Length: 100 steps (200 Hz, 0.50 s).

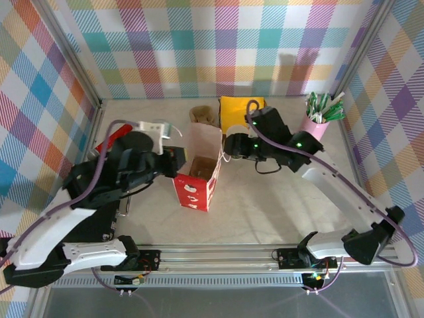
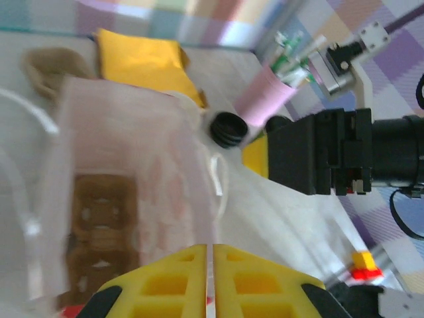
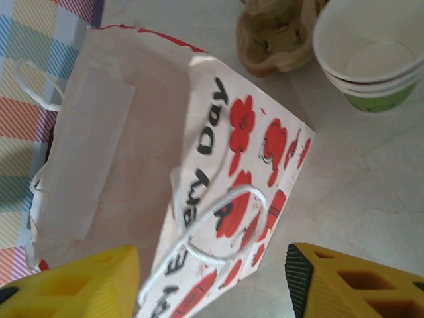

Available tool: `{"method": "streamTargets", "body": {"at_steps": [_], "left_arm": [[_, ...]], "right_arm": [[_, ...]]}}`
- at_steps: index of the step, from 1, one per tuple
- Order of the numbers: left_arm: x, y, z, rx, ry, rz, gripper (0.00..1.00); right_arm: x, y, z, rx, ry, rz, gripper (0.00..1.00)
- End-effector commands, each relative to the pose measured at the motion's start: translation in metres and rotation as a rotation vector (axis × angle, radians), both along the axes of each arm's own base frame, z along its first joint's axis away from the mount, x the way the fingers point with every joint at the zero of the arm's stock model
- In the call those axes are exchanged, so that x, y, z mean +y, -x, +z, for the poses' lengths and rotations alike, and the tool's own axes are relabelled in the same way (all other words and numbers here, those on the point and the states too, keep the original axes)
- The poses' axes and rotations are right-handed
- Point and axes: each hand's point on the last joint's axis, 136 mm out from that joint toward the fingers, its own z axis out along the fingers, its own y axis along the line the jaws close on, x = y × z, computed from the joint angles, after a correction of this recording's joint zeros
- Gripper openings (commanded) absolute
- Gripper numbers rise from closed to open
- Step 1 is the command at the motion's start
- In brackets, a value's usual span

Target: Pack the takeout coffee

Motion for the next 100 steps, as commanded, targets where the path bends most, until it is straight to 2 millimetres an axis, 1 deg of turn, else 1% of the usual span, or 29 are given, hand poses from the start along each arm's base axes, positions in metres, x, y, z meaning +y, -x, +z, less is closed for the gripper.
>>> {"method": "streamTargets", "body": {"at_steps": [1, 15, 31, 54, 75, 90, 100], "left_arm": [[0.038, -0.006, -0.017, -0.015, -0.105, 0.139, 0.11], [0.044, -0.002, -0.018, -0.018, -0.099, 0.141, 0.11], [0.049, 0.001, -0.018, -0.021, -0.099, 0.144, 0.11], [0.055, 0.004, -0.018, -0.027, -0.098, 0.152, 0.11], [0.058, 0.006, -0.019, -0.032, -0.098, 0.153, 0.12], [0.062, 0.007, -0.019, -0.036, -0.102, 0.158, 0.12], [0.064, 0.007, -0.019, -0.040, -0.102, 0.163, 0.12]], "right_arm": [[0.005, -0.014, -0.003, -0.032, 0.091, -0.014, 0.62], [0.013, -0.021, -0.007, -0.032, 0.122, -0.010, 0.62], [0.017, -0.031, -0.018, -0.024, 0.175, -0.022, 0.61], [0.023, -0.041, -0.036, 0.007, 0.231, -0.015, 0.54], [0.031, -0.045, -0.043, 0.013, 0.231, 0.000, 0.44], [0.035, -0.044, -0.042, 0.002, 0.222, 0.018, 0.29], [0.038, -0.042, -0.038, -0.018, 0.212, 0.033, 0.23]]}}
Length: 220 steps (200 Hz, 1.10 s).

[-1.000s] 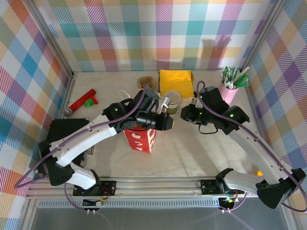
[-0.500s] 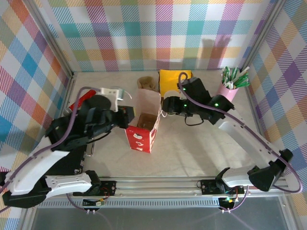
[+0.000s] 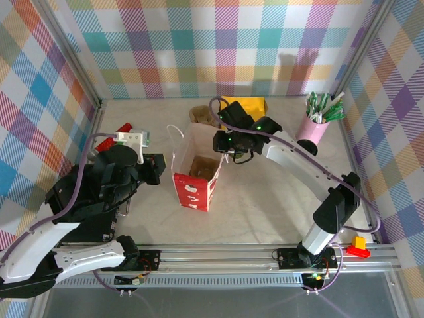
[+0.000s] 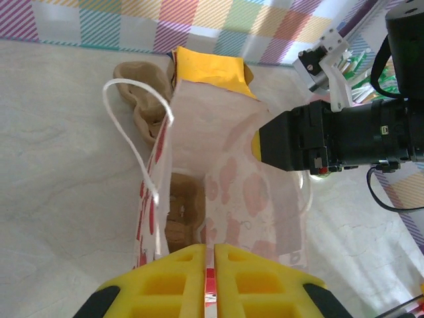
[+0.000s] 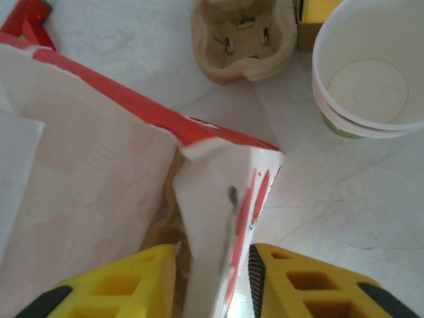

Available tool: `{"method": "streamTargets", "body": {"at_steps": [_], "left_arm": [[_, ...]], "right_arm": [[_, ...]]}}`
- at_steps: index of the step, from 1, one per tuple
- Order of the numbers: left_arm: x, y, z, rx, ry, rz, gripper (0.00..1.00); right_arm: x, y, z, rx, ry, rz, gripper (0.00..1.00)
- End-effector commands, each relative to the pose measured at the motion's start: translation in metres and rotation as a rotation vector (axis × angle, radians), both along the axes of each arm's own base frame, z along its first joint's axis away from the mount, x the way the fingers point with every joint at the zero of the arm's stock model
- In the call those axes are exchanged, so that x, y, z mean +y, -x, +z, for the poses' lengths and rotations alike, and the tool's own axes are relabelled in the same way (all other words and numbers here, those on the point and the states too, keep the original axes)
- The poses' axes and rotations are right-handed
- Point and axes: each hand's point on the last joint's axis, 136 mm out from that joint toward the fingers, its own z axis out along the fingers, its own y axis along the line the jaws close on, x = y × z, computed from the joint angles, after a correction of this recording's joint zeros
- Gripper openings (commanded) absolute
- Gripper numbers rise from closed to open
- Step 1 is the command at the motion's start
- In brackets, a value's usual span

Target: Pack the takeout coffee

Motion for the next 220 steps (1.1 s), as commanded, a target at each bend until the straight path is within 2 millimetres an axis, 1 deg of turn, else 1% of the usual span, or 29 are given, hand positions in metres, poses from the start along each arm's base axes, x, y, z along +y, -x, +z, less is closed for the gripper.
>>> {"method": "streamTargets", "body": {"at_steps": [1, 15, 30, 62, 95, 110, 152, 187, 220], "left_arm": [[0.014, 0.001, -0.001, -0.016, -0.021, 0.035, 0.12], [0.017, 0.002, -0.001, -0.026, -0.016, 0.037, 0.12], [0.020, 0.003, 0.001, -0.038, -0.008, 0.043, 0.11], [0.025, 0.005, 0.001, -0.054, 0.002, 0.047, 0.11], [0.024, 0.005, 0.000, -0.061, 0.000, 0.044, 0.10], [0.023, 0.004, -0.001, -0.061, -0.002, 0.042, 0.10], [0.020, 0.002, -0.003, -0.063, -0.003, 0.037, 0.09], [0.018, 0.001, -0.001, -0.068, -0.002, 0.032, 0.09], [0.017, -0.001, 0.001, -0.073, -0.008, 0.035, 0.08]], "right_arm": [[0.005, 0.004, 0.018, -0.053, -0.020, 0.036, 0.22], [0.005, 0.009, 0.025, -0.083, -0.035, 0.052, 0.18], [0.005, 0.017, 0.034, -0.119, -0.054, 0.063, 0.15], [0.004, 0.048, 0.046, -0.204, -0.103, 0.116, 0.08], [0.000, 0.079, 0.056, -0.282, -0.159, 0.157, 0.00], [0.000, 0.091, 0.063, -0.323, -0.184, 0.179, 0.00], [0.006, 0.119, 0.071, -0.416, -0.231, 0.275, 0.00], [0.011, 0.137, 0.077, -0.484, -0.262, 0.343, 0.00], [0.016, 0.153, 0.088, -0.551, -0.290, 0.408, 0.00]]}}
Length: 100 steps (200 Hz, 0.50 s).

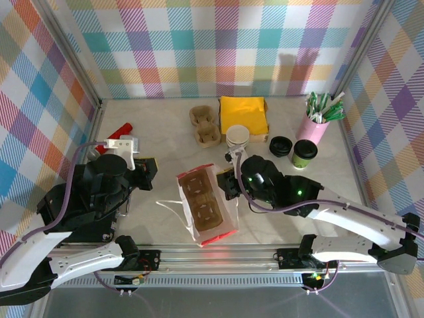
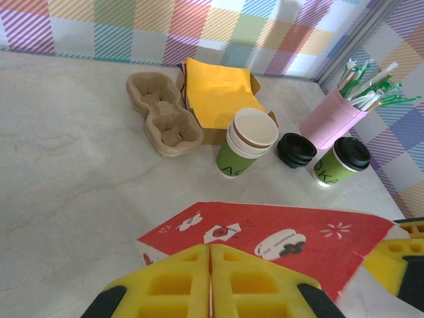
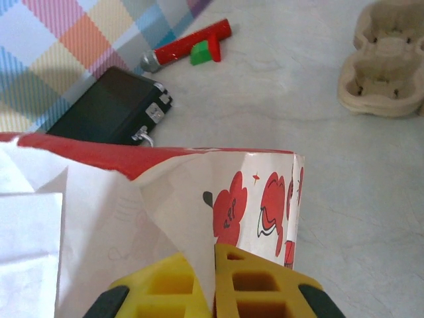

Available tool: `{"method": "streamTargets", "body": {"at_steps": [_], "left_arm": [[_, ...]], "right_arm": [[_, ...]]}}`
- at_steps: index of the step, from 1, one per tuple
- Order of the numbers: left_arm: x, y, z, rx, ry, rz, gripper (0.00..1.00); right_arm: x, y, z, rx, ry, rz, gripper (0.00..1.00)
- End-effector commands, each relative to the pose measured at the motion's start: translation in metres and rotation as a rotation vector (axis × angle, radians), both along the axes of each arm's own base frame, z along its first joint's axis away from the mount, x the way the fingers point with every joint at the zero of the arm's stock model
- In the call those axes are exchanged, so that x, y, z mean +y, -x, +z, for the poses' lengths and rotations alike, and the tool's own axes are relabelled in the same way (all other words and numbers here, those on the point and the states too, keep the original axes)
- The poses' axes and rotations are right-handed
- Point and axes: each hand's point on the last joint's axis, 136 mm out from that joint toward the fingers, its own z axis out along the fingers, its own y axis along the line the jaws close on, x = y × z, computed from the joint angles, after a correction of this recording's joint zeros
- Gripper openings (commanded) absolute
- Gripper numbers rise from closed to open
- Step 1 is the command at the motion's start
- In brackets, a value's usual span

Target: Pack the takeout coffee

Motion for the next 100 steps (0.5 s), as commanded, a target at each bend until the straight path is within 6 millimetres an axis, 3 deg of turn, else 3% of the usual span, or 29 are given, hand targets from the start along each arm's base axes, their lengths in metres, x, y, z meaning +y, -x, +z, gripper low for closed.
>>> {"method": "streamTargets", "body": {"at_steps": [1, 50, 100], "left_arm": [[0.002, -0.006, 0.006, -0.030, -0.004, 0.021, 0.08], [0.003, -0.007, 0.010, -0.038, -0.012, 0.029, 0.08], [-0.012, -0.005, 0.011, -0.024, 0.013, -0.038, 0.08]], "right_arm": [[0.006, 0.006, 0.031, -0.113, -0.081, 0.037, 0.00], [0.006, 0.013, 0.038, -0.155, -0.096, 0.050, 0.00], [-0.015, -0.006, 0.035, -0.088, -0.060, -0.145, 0.00]]}}
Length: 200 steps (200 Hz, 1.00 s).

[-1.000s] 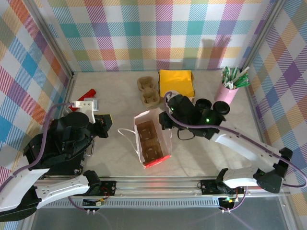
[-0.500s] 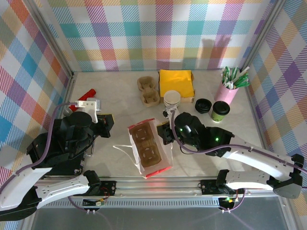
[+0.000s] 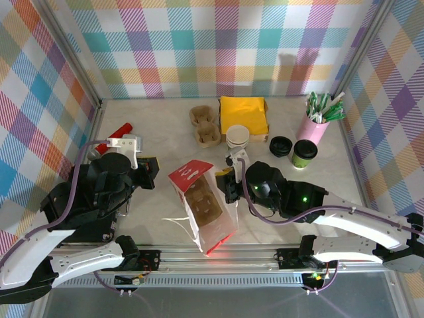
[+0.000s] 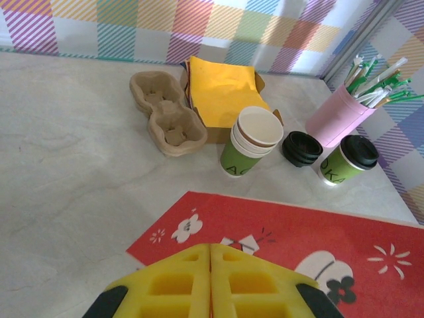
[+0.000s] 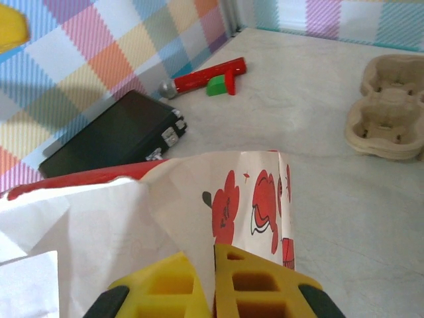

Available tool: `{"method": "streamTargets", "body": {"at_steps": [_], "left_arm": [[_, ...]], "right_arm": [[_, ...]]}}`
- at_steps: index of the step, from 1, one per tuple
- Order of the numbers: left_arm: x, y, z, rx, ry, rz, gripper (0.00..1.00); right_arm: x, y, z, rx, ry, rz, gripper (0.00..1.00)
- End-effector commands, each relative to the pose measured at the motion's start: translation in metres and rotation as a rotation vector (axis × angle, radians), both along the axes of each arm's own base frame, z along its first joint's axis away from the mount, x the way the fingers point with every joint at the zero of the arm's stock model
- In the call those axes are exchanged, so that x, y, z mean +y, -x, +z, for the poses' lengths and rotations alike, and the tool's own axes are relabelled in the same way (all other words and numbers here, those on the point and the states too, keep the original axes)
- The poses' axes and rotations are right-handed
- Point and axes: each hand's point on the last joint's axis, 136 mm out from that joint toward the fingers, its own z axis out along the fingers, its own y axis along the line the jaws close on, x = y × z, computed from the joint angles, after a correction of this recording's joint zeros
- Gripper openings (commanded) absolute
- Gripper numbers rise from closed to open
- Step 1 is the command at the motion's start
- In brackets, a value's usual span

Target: Pack the takeout coffee

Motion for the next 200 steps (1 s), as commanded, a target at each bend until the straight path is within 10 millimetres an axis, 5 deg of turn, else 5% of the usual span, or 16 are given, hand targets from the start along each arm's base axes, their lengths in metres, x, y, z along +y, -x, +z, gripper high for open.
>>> {"method": "streamTargets", "body": {"at_steps": [1, 74, 108, 200], "left_arm": [[-0.009, -0.001, 0.014, -0.028, 0.034, -0.041, 0.08], [-0.095, 0.012, 0.006, 0.126, 0.042, -0.356, 0.05], [-0.125, 0.025, 0.003, 0.176, 0.056, -0.462, 0.05], [-0.162, 0.006, -0.086, 0.419, -0.214, -0.320, 0.10]], "right_arm": [[-0.014, -0.013, 0.016, 0.016, -0.035, -0.134, 0.00], [-0.040, -0.031, 0.005, 0.177, -0.009, -0.393, 0.00], [-0.046, -0.045, -0.019, 0.403, -0.008, -0.441, 0.00], [-0.056, -0.058, -0.052, 0.607, -0.081, -0.482, 0.00]]}}
